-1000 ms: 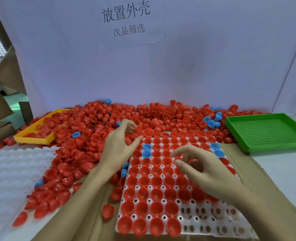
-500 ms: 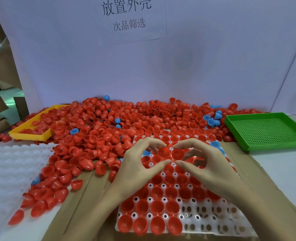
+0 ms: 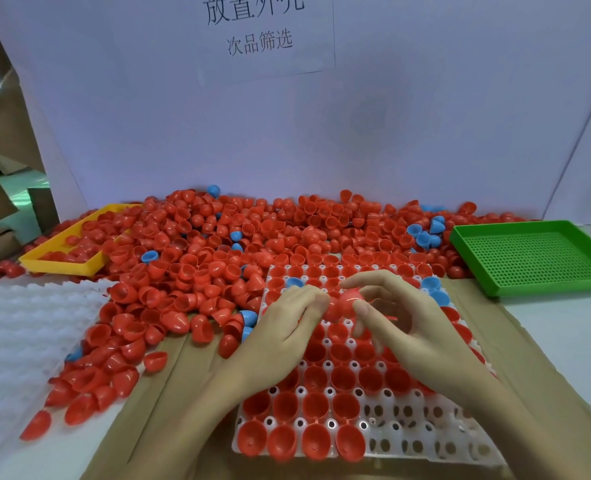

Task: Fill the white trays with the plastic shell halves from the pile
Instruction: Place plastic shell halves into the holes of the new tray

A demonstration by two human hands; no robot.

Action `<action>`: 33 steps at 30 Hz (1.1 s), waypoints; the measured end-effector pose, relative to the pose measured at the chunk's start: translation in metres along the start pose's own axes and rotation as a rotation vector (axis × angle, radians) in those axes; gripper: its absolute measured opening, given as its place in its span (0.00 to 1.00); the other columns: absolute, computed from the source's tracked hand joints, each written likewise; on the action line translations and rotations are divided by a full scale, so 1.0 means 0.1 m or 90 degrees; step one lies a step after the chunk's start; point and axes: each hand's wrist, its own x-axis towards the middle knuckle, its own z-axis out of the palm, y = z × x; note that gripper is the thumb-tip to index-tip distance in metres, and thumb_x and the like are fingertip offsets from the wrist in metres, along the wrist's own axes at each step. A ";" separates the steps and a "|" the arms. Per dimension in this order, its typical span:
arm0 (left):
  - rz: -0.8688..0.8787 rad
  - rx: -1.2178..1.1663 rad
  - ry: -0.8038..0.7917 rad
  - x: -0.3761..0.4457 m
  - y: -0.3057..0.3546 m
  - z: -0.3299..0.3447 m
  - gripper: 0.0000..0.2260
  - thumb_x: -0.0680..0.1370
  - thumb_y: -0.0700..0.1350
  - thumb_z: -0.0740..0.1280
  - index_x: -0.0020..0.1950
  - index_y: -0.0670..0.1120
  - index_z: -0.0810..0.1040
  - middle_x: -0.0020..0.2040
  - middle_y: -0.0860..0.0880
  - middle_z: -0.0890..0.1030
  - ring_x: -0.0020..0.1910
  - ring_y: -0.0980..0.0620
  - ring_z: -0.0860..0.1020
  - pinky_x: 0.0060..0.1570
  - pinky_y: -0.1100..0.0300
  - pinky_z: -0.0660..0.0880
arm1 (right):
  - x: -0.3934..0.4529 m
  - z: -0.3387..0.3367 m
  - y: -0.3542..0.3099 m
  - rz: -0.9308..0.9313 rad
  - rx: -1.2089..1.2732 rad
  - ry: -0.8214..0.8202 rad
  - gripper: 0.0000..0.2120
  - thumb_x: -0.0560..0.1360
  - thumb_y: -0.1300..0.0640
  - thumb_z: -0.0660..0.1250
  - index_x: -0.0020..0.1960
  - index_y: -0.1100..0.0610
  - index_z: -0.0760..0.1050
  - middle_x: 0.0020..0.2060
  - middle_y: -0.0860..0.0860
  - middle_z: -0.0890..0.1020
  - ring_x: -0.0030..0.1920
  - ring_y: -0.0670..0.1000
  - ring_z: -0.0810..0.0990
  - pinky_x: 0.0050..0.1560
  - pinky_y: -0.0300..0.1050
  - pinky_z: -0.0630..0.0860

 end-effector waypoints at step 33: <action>0.040 -0.104 0.011 -0.01 0.05 -0.12 0.14 0.88 0.51 0.59 0.55 0.49 0.83 0.50 0.52 0.86 0.56 0.48 0.84 0.61 0.57 0.77 | 0.01 -0.32 -0.04 0.105 -0.027 -0.187 0.05 0.79 0.59 0.74 0.52 0.53 0.79 0.42 0.50 0.81 0.37 0.51 0.82 0.39 0.43 0.78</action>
